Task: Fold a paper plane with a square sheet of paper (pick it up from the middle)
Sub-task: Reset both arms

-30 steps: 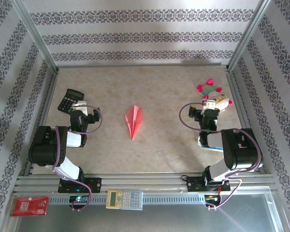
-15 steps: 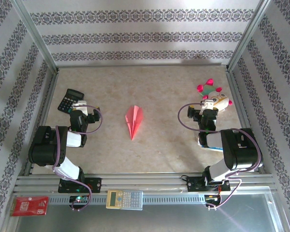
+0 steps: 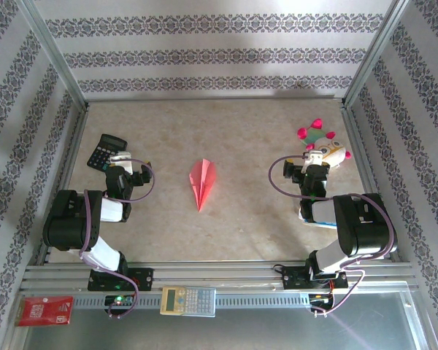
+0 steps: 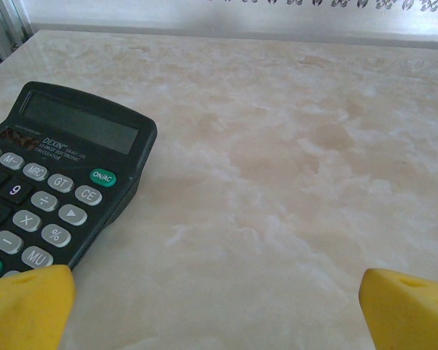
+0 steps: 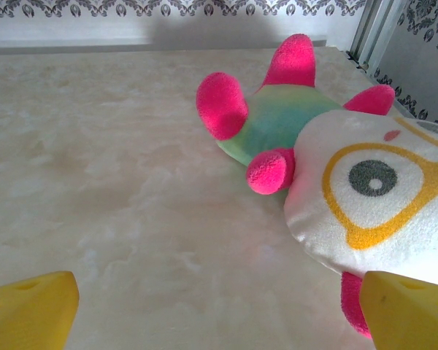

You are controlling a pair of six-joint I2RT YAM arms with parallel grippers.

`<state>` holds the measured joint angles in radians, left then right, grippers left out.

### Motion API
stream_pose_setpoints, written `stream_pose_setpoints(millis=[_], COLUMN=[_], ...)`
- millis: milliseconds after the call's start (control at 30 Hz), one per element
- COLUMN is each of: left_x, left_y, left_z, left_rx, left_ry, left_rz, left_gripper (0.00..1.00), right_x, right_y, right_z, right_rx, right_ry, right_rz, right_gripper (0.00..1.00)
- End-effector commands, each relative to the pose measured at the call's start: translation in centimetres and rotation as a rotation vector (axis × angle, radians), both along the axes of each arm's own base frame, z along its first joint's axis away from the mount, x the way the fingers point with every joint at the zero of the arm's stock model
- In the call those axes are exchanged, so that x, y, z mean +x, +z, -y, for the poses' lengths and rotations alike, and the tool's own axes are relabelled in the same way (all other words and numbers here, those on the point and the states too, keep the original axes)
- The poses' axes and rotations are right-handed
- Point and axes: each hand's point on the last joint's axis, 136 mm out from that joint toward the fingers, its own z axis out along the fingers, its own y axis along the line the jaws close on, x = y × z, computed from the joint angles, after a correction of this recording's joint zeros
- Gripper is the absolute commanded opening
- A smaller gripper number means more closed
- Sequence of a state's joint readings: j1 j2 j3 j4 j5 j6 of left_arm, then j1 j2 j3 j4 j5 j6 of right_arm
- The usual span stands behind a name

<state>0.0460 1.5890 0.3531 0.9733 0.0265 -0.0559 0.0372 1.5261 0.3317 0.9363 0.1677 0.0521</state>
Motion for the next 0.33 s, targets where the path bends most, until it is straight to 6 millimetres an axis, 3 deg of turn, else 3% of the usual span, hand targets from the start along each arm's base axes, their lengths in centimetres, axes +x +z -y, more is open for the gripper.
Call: stream_pose_setpoints(millis=[0, 300], left_x=[0.4, 0.4], left_y=[0.8, 0.7], left_z=[0.4, 0.4], left_rx=[0.01, 0.01], left_ry=[-0.023, -0.023], left_rz=[0.032, 0.03], left_gripper=[1.0, 1.0], right_x=[0.4, 1.1], right_y=[0.9, 1.9], right_z=[-0.1, -0.4], right_rx=[-0.006, -0.002], right_ry=[-0.001, 0.015], right_rz=[0.036, 0.06], right_gripper=[0.98, 0.98])
